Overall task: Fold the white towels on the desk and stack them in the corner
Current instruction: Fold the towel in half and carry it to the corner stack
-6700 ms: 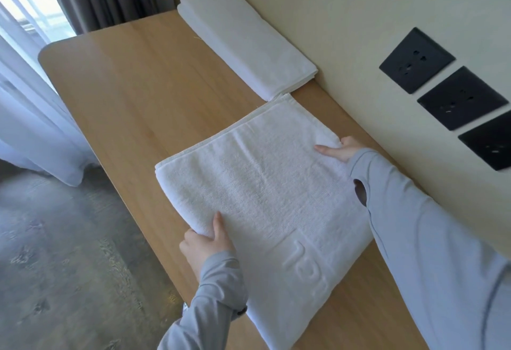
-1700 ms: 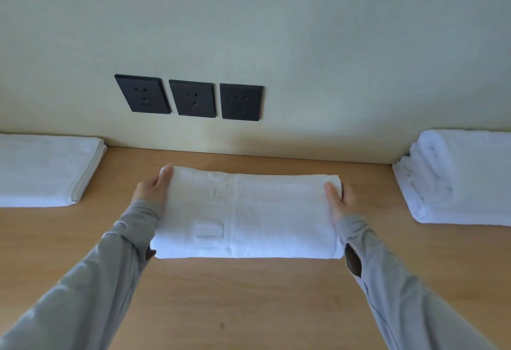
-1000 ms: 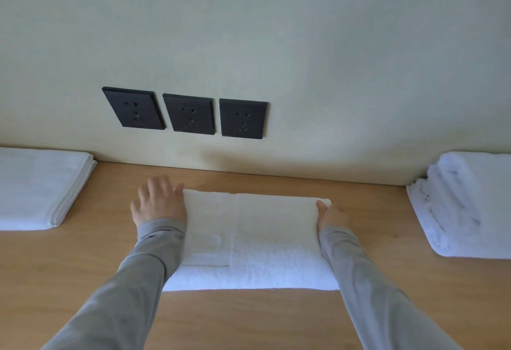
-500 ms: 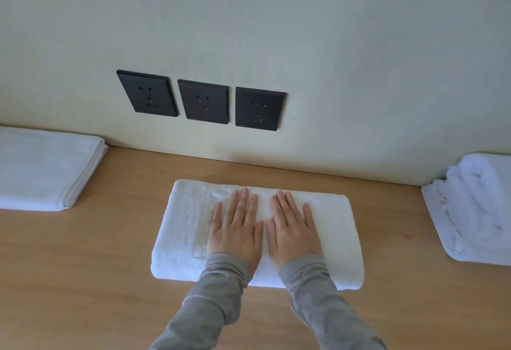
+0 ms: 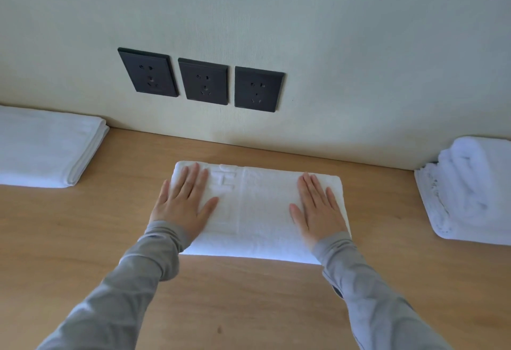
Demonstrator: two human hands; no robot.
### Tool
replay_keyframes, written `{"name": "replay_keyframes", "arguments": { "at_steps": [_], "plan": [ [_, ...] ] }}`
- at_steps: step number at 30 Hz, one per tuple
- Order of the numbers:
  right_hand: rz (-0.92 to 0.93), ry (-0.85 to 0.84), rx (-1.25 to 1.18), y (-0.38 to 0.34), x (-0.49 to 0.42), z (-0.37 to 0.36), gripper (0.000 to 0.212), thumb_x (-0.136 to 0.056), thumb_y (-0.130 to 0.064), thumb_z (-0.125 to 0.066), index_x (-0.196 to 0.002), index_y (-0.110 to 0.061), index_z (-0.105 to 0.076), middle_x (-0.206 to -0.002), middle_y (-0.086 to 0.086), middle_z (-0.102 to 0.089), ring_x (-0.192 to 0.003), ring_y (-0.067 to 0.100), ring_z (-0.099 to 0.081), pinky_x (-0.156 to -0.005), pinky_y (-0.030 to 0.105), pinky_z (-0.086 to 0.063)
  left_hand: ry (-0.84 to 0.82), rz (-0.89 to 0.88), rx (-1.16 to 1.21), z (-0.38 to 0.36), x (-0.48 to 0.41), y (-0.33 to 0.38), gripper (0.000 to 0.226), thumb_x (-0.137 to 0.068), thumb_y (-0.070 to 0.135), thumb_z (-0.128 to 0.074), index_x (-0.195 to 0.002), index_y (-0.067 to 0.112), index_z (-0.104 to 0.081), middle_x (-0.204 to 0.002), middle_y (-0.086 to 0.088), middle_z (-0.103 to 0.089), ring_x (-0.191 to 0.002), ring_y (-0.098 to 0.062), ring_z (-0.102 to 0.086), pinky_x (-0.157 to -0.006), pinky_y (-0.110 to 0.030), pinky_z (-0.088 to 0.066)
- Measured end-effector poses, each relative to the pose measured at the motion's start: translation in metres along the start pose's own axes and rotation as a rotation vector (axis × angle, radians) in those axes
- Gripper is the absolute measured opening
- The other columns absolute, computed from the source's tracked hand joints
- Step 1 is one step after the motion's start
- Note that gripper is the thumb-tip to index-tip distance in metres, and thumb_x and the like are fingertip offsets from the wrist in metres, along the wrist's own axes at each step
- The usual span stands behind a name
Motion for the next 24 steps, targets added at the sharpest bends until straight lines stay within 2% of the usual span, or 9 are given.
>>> {"name": "replay_keyframes", "arguments": {
  "at_steps": [4, 7, 9, 10, 11, 13, 15, 21, 24],
  "plan": [
    [0.02, -0.03, 0.006, 0.003, 0.005, 0.008, 0.07, -0.089, -0.055, 0.003, -0.148, -0.017, 0.01, -0.157, -0.003, 0.015, -0.139, 0.007, 0.023, -0.116, 0.03, 0.012, -0.075, -0.028, -0.035, 0.006, 0.002, -0.002, 0.074, -0.078, 0.064, 0.01, -0.138, 0.026, 0.031, -0.15, 0.009, 0.032, -0.138, -0.01, 0.027, -0.117, -0.039, 0.009],
    [0.077, 0.095, 0.03, -0.008, 0.023, 0.028, 0.073, -0.093, -0.057, -0.013, -0.149, -0.01, -0.01, -0.157, 0.007, -0.001, -0.145, 0.02, 0.004, -0.118, 0.039, 0.0, 0.069, -0.165, -0.187, 0.024, 0.016, 0.017, 0.078, -0.08, 0.065, 0.014, -0.143, 0.021, 0.019, -0.151, 0.002, 0.025, -0.143, -0.019, 0.017, -0.116, -0.042, 0.009],
    [0.217, 0.162, 0.024, -0.032, 0.038, 0.036, 0.081, -0.088, -0.062, -0.028, -0.147, -0.007, -0.023, -0.155, 0.01, -0.015, -0.143, 0.027, -0.009, -0.115, 0.049, -0.012, 0.147, -0.334, -0.198, 0.028, 0.032, 0.046, 0.08, -0.083, 0.069, -0.006, -0.146, 0.022, 0.007, -0.156, -0.002, 0.009, -0.143, -0.023, 0.009, -0.115, -0.047, 0.007],
    [0.288, 0.124, 0.054, -0.046, 0.042, 0.032, 0.086, -0.083, -0.063, -0.039, -0.147, -0.008, -0.022, -0.156, 0.009, -0.015, -0.143, 0.027, -0.007, -0.114, 0.053, -0.015, 0.113, -0.407, -0.209, 0.022, 0.039, 0.06, 0.085, -0.082, 0.072, -0.02, -0.146, 0.023, 0.007, -0.157, -0.002, 0.008, -0.142, -0.024, 0.011, -0.113, -0.05, 0.009],
    [0.323, 0.061, 0.088, -0.056, 0.045, 0.024, 0.095, -0.078, -0.064, -0.049, -0.149, -0.011, -0.015, -0.157, 0.007, -0.008, -0.144, 0.026, 0.001, -0.115, 0.056, -0.012, 0.063, -0.435, -0.232, 0.014, 0.045, 0.069, 0.095, -0.079, 0.074, -0.032, -0.144, 0.024, 0.015, -0.155, -0.001, 0.017, -0.14, -0.023, 0.018, -0.11, -0.05, 0.015],
    [0.289, -0.023, 0.138, -0.067, 0.043, 0.012, 0.115, -0.07, -0.061, -0.065, -0.149, -0.015, 0.004, -0.157, 0.003, 0.013, -0.141, 0.023, 0.019, -0.115, 0.054, 0.004, -0.004, -0.383, -0.295, -0.001, 0.046, 0.076, 0.115, -0.075, 0.071, -0.05, -0.136, 0.022, 0.034, -0.144, -0.002, 0.038, -0.137, -0.022, 0.028, -0.107, -0.049, 0.021],
    [0.25, -0.032, 0.18, -0.067, 0.039, 0.007, 0.124, -0.066, -0.055, -0.073, -0.148, -0.016, 0.011, -0.155, 0.003, 0.018, -0.139, 0.022, 0.024, -0.113, 0.052, 0.01, 0.008, -0.355, -0.306, -0.005, 0.041, 0.073, 0.118, -0.077, 0.059, -0.058, -0.132, 0.023, 0.039, -0.142, -0.001, 0.04, -0.14, -0.023, 0.025, -0.111, -0.047, 0.016],
    [0.142, -0.084, 0.215, -0.008, 0.041, 0.004, 0.127, -0.066, -0.055, -0.073, -0.146, -0.01, 0.015, -0.147, 0.0, 0.029, -0.138, 0.017, 0.026, -0.115, 0.038, 0.012, -0.002, -0.284, -0.322, -0.007, 0.034, 0.015, 0.128, -0.069, 0.058, -0.066, -0.134, 0.015, 0.036, -0.144, 0.002, 0.036, -0.135, -0.015, 0.029, -0.11, -0.035, 0.021],
    [0.11, -0.086, 0.179, 0.017, 0.05, 0.003, 0.119, -0.065, -0.043, -0.078, -0.147, -0.005, -0.001, -0.15, 0.003, 0.016, -0.14, 0.018, 0.015, -0.115, 0.033, 0.005, -0.047, -0.283, -0.327, -0.01, 0.033, -0.003, 0.133, -0.066, 0.054, -0.069, -0.132, 0.014, 0.038, -0.146, 0.001, 0.037, -0.136, -0.014, 0.028, -0.113, -0.031, 0.017]
  ]
}}
Point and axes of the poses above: each hand's wrist, its own x-axis away from the middle knuckle, its own z-axis out of the back of the hand, y = z × x, the point moved 6 cm from there along -x, towards the middle knuckle
